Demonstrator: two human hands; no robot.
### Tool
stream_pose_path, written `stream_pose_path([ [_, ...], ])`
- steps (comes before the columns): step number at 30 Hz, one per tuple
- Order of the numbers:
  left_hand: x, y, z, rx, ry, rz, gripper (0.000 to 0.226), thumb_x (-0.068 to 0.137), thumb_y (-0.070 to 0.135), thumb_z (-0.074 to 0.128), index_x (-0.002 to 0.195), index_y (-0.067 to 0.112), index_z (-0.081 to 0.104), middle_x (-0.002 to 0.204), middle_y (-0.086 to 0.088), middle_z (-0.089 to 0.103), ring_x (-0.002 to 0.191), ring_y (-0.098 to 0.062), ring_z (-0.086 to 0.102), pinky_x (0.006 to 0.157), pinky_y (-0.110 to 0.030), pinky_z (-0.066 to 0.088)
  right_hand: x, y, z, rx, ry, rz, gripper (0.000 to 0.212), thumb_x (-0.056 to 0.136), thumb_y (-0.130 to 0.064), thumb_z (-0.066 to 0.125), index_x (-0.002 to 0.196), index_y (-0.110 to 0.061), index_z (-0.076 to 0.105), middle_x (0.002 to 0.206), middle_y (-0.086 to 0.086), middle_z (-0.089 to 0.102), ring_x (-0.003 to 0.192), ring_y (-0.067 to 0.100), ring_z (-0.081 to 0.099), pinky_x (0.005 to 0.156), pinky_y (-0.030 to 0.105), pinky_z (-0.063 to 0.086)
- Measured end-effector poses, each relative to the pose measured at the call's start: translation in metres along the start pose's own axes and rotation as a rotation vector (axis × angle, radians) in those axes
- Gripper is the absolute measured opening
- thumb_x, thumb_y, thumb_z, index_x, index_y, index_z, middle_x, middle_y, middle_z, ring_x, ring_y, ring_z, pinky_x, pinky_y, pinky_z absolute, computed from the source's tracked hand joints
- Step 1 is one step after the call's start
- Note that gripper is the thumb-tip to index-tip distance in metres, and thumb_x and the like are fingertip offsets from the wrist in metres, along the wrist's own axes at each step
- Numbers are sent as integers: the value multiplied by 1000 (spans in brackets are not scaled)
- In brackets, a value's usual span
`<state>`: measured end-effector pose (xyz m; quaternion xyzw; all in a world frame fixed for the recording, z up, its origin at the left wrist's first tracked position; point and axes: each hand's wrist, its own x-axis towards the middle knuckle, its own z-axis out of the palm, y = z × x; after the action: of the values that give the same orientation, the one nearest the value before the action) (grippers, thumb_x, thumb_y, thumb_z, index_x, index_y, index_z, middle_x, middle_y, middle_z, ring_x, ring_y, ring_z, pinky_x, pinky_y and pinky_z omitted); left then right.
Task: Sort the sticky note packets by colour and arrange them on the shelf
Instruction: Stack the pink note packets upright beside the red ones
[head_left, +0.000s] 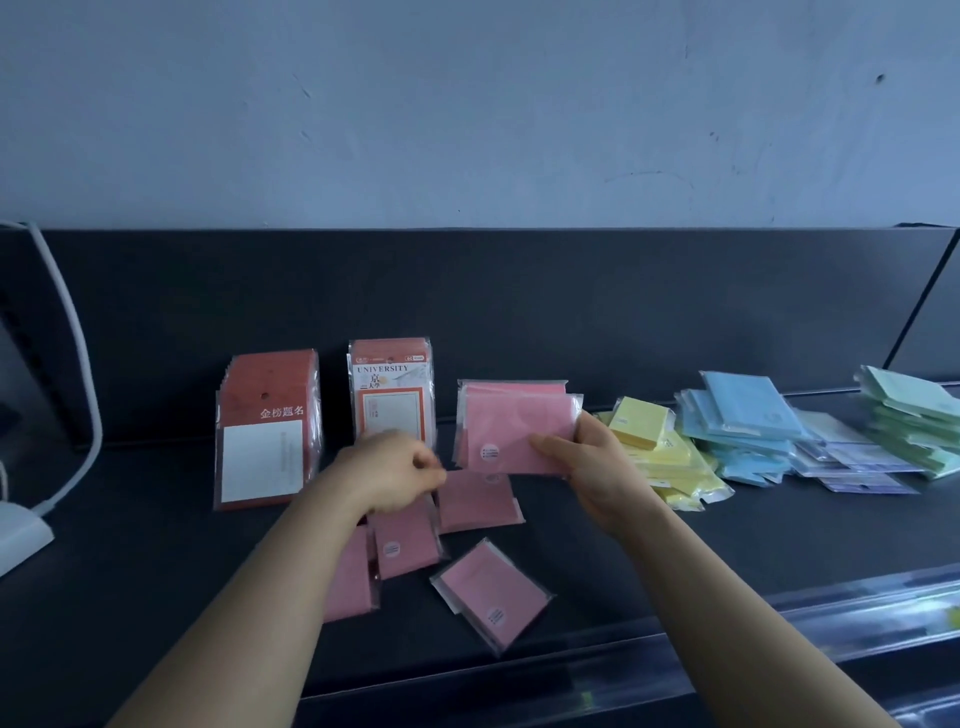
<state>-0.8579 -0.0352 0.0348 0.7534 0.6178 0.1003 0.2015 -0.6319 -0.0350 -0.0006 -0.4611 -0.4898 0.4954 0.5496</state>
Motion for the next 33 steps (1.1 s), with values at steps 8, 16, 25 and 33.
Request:
stream_pose_path([
  [8,32,25,29,-640,206,91,45,93,20,62,133,25,44,122,8,61,114,-12,58,95,-27,45,15,5,0,-108,-23,-42,28,88,-1,62,113,-12,59,105,7,71,99,21,67,88,34,54],
  [16,52,36,39,-511,289,47,48,96,20,55,140,18,34,133,0,51,112,-14,49,90,-24,34,41,13,3,-331,62,-24,42,89,-4,58,125,-21,47,111,0,64,102,15,60,82,22,46],
  [25,64,30,47,-470,210,-23,75,99,22,51,154,23,-1,154,-8,30,131,-25,43,105,-30,31,51,28,1,-353,62,48,45,86,1,46,126,-19,48,108,-1,63,102,16,59,83,26,46],
  [33,74,30,47,-440,230,-48,42,101,23,45,141,20,31,127,-3,53,96,-15,48,80,-27,37,61,27,2,-465,113,-11,31,87,1,43,107,-21,54,90,-7,61,78,7,54,61,19,40],
])
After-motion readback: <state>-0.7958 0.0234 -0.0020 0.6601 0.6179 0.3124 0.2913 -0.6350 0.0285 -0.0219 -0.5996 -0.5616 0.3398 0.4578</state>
